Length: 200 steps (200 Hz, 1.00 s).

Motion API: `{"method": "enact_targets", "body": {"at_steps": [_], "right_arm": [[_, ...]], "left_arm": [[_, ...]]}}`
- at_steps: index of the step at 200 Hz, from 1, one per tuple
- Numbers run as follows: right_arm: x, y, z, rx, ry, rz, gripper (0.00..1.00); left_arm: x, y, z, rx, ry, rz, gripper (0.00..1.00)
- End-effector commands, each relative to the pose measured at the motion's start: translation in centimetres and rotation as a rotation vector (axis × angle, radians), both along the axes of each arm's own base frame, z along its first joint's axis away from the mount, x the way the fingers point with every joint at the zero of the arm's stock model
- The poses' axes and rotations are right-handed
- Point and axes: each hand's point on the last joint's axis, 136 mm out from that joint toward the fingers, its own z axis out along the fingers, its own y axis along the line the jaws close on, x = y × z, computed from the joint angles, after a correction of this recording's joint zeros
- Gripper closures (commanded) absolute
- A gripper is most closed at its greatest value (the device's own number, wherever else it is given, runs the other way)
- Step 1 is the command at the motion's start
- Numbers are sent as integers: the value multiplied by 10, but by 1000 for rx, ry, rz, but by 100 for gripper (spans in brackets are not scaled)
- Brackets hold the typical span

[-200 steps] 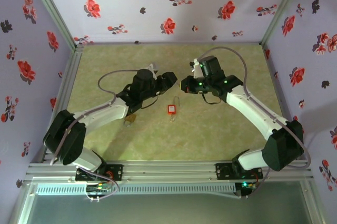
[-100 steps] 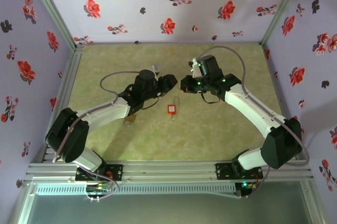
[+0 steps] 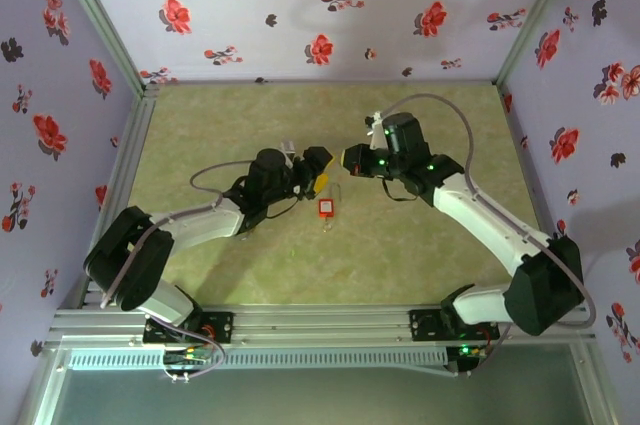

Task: Unlock with the key

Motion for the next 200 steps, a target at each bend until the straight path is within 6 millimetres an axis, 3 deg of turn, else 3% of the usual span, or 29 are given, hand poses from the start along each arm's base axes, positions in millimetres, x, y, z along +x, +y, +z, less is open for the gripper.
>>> {"method": "enact_targets", "body": {"at_steps": [1, 73, 200], "right_arm": [[1, 12, 33, 124, -98, 19, 100], [-28, 37, 35, 163, -166, 183, 100], [-46, 33, 29, 147, -209, 245, 100]], "left_arm": [[2, 1, 43, -194, -18, 32, 25], [6, -1, 57, -313, 5, 52, 26], [7, 5, 50, -302, 6, 57, 57]]}}
